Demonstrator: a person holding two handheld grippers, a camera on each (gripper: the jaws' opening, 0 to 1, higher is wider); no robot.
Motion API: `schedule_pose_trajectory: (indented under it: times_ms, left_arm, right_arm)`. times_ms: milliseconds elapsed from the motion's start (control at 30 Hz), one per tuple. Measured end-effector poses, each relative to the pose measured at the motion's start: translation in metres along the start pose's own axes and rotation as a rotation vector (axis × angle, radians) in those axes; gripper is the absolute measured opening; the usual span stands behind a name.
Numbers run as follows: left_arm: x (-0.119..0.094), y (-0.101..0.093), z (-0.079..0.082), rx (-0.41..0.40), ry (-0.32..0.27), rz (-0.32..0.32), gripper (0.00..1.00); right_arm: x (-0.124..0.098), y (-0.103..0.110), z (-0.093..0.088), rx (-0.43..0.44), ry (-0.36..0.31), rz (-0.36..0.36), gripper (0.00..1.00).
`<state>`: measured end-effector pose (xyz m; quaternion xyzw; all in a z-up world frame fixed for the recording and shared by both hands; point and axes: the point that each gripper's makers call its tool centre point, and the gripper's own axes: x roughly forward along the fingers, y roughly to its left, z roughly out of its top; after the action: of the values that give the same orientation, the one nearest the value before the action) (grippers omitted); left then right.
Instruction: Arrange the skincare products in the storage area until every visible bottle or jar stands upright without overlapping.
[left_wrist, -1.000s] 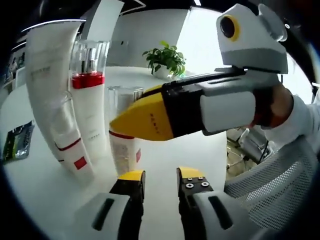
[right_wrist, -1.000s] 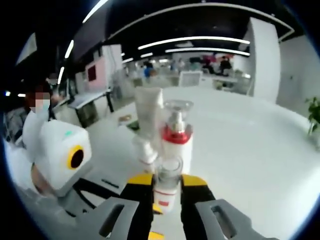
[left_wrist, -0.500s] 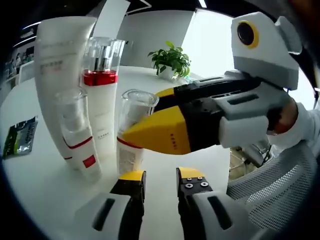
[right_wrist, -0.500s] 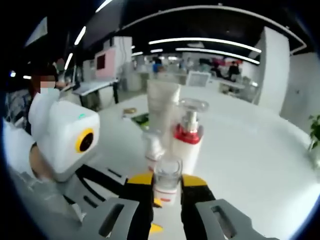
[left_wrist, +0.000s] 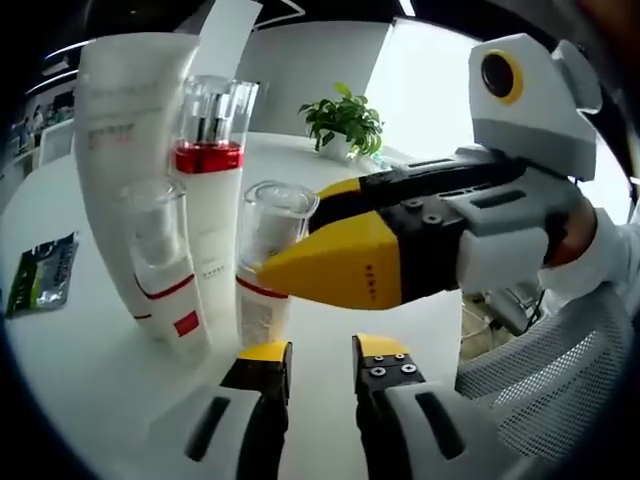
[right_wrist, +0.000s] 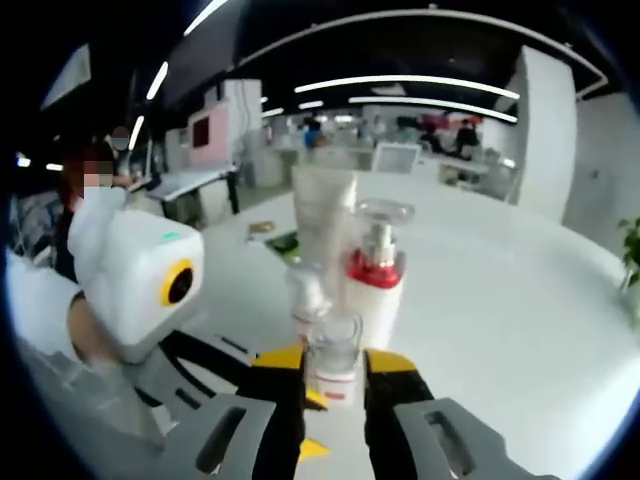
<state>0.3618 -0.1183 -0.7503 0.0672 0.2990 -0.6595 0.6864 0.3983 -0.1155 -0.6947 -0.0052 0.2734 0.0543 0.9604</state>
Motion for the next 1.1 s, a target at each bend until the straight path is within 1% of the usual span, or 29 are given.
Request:
schedule_pose_trajectory:
  times_ms: [300, 633, 733, 800, 867, 933, 967, 1033, 1100]
  left_arm:
    - [-0.001, 0.004, 0.000, 0.000, 0.003, 0.016, 0.20]
    - [-0.005, 0.009, 0.001, -0.003, 0.003, 0.047, 0.21]
    - [-0.004, 0.003, 0.001, -0.009, 0.004, 0.024, 0.20]
    - [-0.002, -0.001, 0.000, 0.002, 0.009, 0.016, 0.20]
    - [0.000, -0.002, -0.004, 0.000, 0.026, 0.010, 0.19]
    - [0.002, -0.004, -0.006, -0.001, 0.031, -0.001, 0.19]
    - [0.003, -0.007, -0.006, -0.002, 0.027, -0.020, 0.19]
    - [0.006, -0.016, -0.006, -0.002, 0.020, -0.062, 0.19]
    - [0.010, -0.022, -0.006, 0.016, 0.018, -0.079, 0.19]
  right_arm:
    - [-0.002, 0.000, -0.001, -0.004, 0.009, -0.009, 0.11]
    - [-0.002, 0.002, -0.005, 0.008, 0.017, 0.005, 0.12]
    - [-0.004, 0.000, -0.001, 0.010, -0.004, 0.000, 0.15]
    - [-0.006, -0.002, 0.003, 0.008, -0.022, -0.010, 0.17]
    - [-0.007, -0.005, 0.006, -0.001, -0.031, -0.024, 0.17]
    - [-0.006, -0.007, 0.009, 0.013, -0.039, -0.022, 0.17]
    - [-0.004, -0.006, 0.010, 0.029, -0.036, -0.015, 0.17]
    - [-0.003, -0.006, 0.012, 0.020, -0.039, -0.015, 0.17]
    - [-0.002, -0.004, 0.014, 0.016, -0.043, -0.011, 0.17]
